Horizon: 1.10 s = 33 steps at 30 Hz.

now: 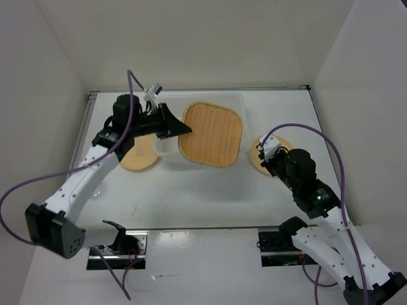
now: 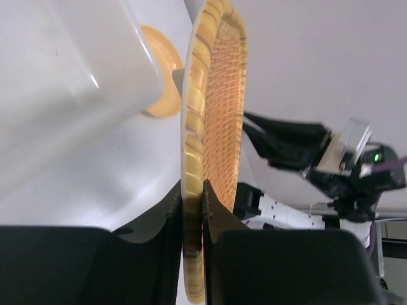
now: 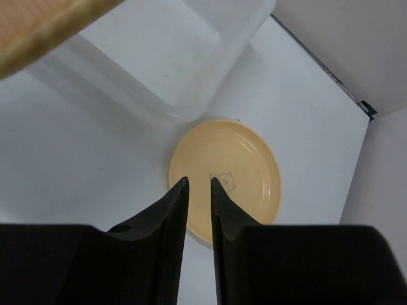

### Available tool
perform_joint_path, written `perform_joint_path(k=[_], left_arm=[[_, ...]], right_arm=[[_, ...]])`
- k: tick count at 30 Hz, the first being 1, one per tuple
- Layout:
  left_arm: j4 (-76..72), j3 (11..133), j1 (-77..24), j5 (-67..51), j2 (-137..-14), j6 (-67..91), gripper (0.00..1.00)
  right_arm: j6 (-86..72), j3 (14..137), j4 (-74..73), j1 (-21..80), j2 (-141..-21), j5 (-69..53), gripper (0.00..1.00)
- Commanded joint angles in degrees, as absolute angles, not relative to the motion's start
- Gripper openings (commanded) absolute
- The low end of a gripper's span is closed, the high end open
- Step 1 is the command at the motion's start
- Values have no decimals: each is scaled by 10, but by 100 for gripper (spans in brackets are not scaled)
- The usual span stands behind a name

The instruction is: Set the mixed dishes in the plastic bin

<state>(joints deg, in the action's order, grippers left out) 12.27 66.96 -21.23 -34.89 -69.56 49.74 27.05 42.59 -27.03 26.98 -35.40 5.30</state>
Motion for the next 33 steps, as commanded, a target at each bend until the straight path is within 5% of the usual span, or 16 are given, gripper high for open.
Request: perform_joint_path(k=[1,17,33], left_arm=[[61,757,-171,-418,-791,506,0],[-41,931,-153,-431,-1102,594,0],[-146,828,-153,-390,-1170,605,0]], right_arm=[[263,417,-253,262,-361,43,25],[273,417,-253,251,-345,26,27],[273,411,-248,251,-339,26,27]])
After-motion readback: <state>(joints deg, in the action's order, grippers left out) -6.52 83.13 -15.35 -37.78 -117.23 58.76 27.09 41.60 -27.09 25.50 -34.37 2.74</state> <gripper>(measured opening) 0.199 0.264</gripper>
